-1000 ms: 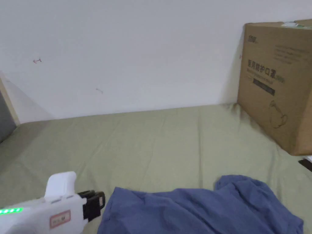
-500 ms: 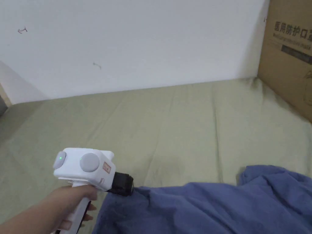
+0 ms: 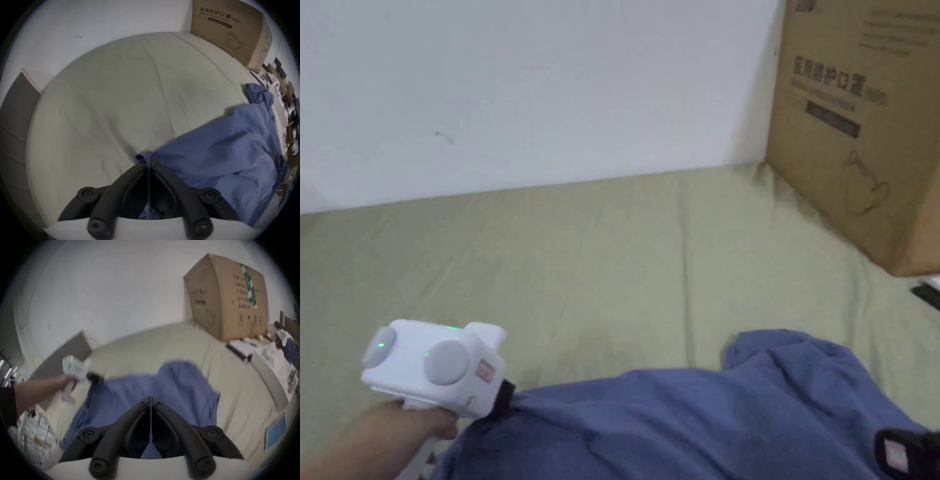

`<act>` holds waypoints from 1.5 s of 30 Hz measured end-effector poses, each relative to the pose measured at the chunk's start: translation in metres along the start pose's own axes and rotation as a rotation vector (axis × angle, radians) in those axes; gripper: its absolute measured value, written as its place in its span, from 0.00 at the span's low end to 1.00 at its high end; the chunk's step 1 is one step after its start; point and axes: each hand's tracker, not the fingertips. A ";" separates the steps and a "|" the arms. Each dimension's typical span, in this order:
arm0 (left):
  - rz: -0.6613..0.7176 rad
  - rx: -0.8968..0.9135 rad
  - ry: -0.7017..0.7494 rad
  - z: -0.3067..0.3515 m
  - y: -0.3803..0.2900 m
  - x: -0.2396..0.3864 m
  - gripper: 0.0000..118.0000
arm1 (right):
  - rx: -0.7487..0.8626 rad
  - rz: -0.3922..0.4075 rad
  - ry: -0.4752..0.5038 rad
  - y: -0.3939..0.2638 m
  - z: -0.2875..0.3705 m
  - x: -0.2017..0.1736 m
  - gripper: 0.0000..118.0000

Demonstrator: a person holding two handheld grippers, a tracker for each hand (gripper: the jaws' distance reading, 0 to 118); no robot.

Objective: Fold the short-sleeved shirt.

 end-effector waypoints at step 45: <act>0.285 0.359 0.056 0.219 -0.100 -0.029 0.00 | -0.156 0.017 -0.124 0.203 -0.057 0.015 0.07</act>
